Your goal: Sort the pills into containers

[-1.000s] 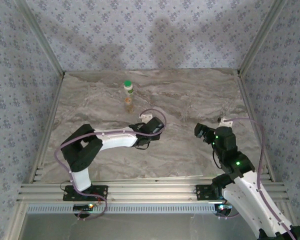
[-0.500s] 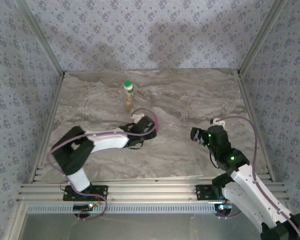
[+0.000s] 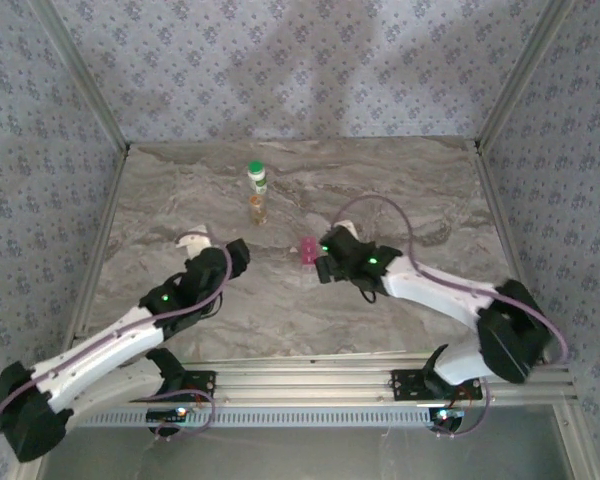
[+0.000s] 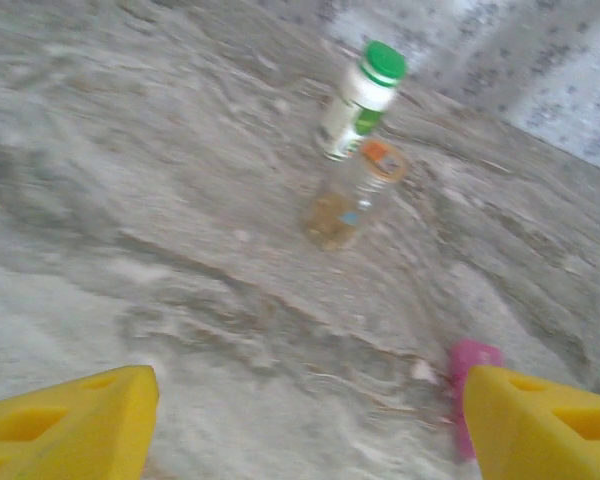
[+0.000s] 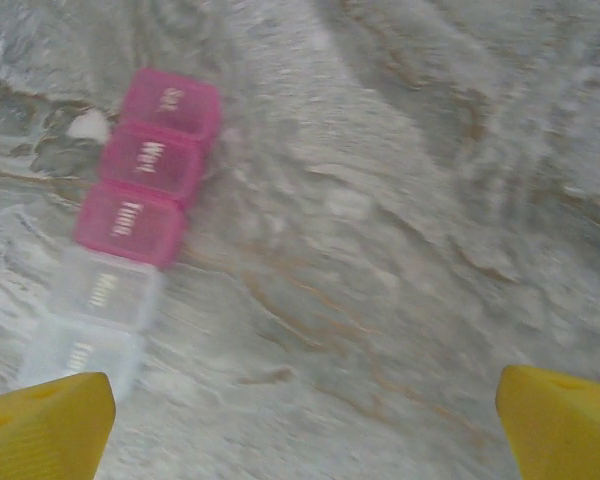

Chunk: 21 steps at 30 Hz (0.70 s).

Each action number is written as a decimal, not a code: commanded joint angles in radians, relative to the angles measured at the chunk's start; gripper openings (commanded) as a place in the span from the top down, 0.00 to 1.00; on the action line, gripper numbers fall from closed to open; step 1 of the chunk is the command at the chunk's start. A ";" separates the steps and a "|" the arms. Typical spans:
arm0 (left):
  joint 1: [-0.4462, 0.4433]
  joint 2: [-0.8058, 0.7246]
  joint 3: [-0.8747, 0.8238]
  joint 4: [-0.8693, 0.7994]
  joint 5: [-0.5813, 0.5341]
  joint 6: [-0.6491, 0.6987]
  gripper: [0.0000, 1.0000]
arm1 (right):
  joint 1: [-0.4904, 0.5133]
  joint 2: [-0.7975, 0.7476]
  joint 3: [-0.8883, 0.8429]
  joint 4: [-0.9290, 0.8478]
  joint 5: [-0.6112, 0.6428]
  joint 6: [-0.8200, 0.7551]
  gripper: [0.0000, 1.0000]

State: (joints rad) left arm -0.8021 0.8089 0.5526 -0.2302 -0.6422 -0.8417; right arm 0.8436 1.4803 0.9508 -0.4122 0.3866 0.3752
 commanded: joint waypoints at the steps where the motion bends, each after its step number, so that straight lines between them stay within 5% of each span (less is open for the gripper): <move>1: 0.010 -0.100 -0.057 -0.090 -0.110 0.016 0.18 | 0.052 0.131 0.108 -0.032 0.035 -0.038 0.00; 10: 0.027 -0.249 -0.123 -0.160 -0.154 0.036 0.14 | 0.087 0.342 0.229 -0.088 0.002 -0.026 0.00; 21: 0.035 -0.212 -0.151 -0.082 -0.143 0.053 0.12 | -0.081 0.229 0.090 -0.133 0.016 -0.058 0.00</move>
State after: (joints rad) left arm -0.7738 0.5831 0.4103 -0.3519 -0.7719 -0.8082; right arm 0.8162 1.7775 1.0660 -0.4927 0.3771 0.3382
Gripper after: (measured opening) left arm 0.881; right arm 0.998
